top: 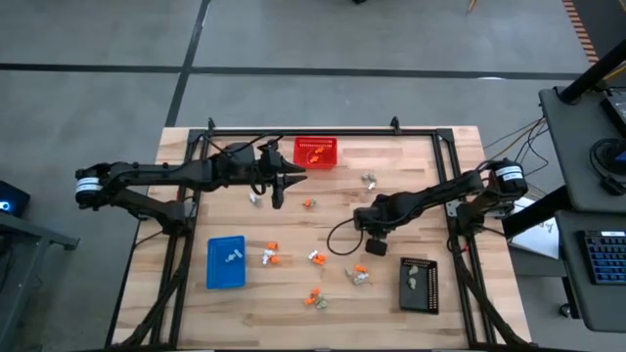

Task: Sort Halloween decoration
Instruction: Put the white skeleton toy into the blue bin

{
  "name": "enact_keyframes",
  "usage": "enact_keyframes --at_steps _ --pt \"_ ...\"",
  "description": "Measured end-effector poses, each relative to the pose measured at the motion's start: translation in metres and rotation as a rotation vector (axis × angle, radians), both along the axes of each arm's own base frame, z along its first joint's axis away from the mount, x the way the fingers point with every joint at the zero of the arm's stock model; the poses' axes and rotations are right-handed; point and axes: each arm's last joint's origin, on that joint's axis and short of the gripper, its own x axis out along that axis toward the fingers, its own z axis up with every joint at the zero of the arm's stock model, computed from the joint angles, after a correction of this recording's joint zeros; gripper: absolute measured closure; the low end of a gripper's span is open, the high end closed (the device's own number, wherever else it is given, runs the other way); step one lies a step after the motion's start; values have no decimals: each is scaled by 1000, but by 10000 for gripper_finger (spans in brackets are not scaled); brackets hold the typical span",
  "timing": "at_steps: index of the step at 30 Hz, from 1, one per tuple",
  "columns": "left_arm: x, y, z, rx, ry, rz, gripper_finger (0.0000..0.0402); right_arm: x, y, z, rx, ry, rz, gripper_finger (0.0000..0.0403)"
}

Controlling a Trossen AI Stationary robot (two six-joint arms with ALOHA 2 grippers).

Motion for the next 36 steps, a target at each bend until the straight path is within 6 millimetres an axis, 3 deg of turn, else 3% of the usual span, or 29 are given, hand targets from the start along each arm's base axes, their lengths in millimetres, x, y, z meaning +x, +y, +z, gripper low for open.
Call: enact_keyframes --at_steps 7,13,23,30,36 --pt "0 -11 3 0 -17 -38 322 4 1 19 12 -144 24 393" --pt "-8 -21 16 8 -67 -71 322 24 2 32 -14 -393 130 394" --pt "-47 -43 49 8 -189 -145 322 64 -4 52 -149 -847 319 394" --pt "-80 -51 53 -33 -274 -174 322 82 -3 53 -243 -1059 416 394" --pt "-102 -52 51 -68 -342 -173 322 97 -2 45 -296 -1141 446 394"
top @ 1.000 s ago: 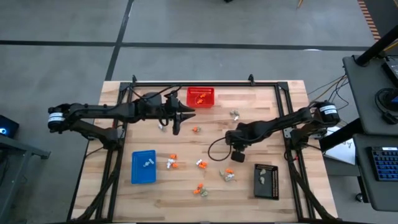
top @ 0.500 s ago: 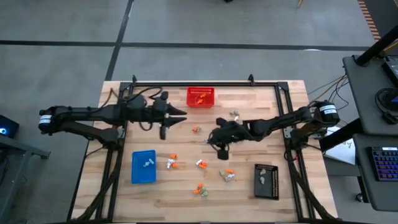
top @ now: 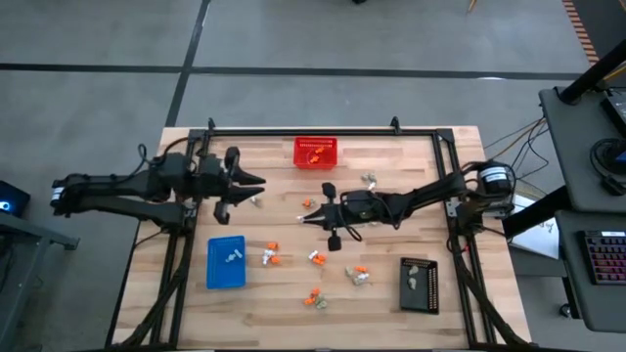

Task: Sort Halloween decoration
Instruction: Put the white skeleton toy into the blue bin

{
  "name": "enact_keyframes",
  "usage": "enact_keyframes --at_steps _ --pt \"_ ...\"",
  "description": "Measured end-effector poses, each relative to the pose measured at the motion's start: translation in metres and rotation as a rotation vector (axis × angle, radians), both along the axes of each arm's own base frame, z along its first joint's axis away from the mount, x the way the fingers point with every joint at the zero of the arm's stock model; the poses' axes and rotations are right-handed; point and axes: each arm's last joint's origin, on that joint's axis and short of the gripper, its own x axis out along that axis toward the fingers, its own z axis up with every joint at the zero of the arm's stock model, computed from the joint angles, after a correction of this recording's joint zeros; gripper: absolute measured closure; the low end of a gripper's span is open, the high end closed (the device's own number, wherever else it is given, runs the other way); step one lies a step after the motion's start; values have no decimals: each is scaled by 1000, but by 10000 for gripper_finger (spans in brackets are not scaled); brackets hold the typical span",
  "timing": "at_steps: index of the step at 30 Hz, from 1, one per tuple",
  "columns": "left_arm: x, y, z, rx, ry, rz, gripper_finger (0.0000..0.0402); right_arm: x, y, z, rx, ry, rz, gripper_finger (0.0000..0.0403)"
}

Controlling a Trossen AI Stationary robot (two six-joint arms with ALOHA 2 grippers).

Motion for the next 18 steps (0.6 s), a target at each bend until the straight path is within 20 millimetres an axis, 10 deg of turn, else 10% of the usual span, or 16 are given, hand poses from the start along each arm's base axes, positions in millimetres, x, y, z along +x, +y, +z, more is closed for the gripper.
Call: enact_keyframes --at_steps 18 --pt "-14 0 6 31 -45 5 322 116 6 -14 -34 -12 85 394"
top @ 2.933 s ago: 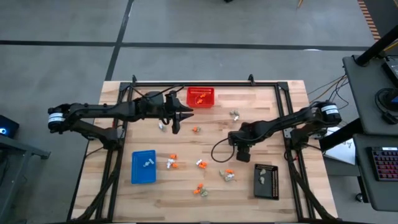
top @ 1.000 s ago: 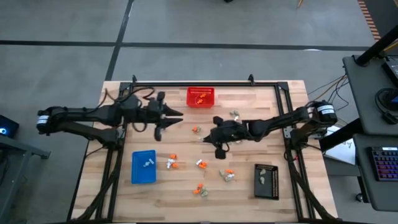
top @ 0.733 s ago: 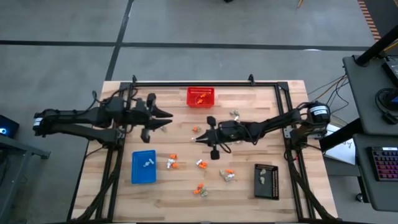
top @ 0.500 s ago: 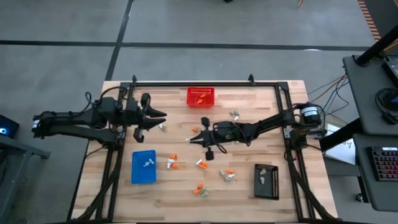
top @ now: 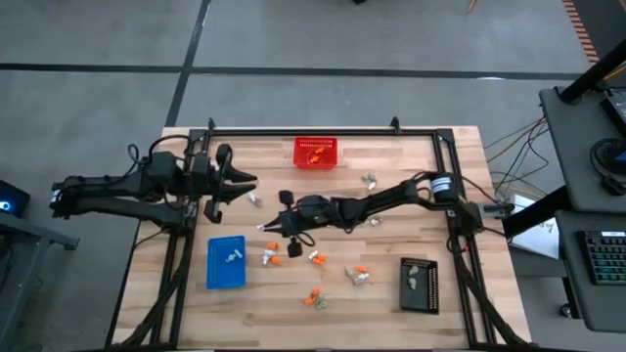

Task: Sort Halloween decoration
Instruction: Put the white skeleton toy into the blue bin

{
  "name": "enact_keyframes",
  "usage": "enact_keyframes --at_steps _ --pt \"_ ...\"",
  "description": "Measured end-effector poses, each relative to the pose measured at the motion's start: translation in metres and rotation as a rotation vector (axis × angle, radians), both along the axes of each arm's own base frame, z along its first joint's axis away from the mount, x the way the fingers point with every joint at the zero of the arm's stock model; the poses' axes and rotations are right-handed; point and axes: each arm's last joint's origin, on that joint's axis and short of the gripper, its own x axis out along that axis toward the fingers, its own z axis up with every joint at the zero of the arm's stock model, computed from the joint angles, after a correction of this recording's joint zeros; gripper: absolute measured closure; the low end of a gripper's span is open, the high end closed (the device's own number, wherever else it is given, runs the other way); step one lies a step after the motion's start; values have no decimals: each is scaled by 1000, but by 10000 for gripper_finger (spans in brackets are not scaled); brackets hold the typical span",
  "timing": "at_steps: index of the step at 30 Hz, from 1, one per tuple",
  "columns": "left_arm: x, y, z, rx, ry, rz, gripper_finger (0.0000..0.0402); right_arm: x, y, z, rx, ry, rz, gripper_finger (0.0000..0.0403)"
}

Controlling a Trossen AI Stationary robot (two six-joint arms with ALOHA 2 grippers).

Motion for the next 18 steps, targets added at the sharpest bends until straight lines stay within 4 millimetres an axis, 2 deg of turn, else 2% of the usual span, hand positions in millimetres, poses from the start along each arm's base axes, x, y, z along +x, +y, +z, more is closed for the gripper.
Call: enact_keyframes --at_steps 7,18 --pt "-1 0 -1 0 14 0 322 27 3 -8 17 -31 66 394" --pt "-1 0 -1 21 16 3 322 56 5 -13 20 -82 76 394"
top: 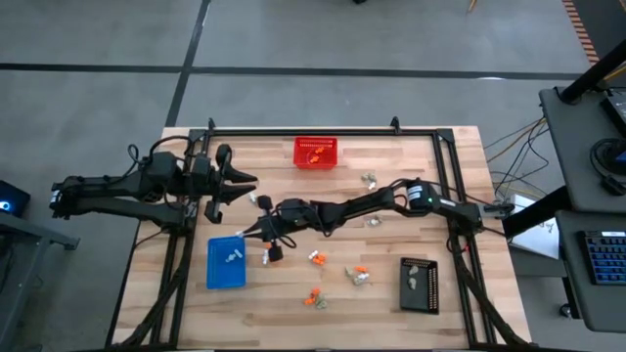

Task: Sort Halloween decoration
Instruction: Put the white skeleton toy into the blue bin

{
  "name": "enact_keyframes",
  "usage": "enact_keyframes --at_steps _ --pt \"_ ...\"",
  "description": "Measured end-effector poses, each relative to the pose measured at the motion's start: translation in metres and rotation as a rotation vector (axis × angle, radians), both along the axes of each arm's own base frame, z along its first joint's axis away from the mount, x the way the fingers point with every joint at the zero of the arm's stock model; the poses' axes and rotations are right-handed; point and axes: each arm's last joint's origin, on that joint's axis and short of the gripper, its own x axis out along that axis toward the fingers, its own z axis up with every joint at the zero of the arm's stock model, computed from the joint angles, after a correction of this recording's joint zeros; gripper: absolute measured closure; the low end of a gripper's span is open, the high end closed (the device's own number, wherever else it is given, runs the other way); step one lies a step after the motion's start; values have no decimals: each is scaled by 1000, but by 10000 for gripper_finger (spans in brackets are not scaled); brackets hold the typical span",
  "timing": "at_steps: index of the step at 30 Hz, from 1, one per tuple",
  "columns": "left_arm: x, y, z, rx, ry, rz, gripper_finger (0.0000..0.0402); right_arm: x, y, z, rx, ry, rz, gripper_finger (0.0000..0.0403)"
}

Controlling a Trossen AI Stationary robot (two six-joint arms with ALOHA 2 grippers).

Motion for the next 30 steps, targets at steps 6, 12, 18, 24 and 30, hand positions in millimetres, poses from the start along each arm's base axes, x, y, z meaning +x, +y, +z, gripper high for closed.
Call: enact_keyframes --at_steps 6,12,18,24,30 --pt "-1 0 0 1 -2 0 322 13 1 -8 2 -16 0 394" --pt "-1 0 0 1 -2 0 322 26 4 -22 40 -8 54 394" --pt "0 0 0 1 -1 1 322 30 4 -27 44 47 56 393" --pt "0 0 0 4 1 2 322 30 4 -27 33 49 67 361" --pt "0 0 0 4 1 2 322 29 5 -28 45 62 67 312"
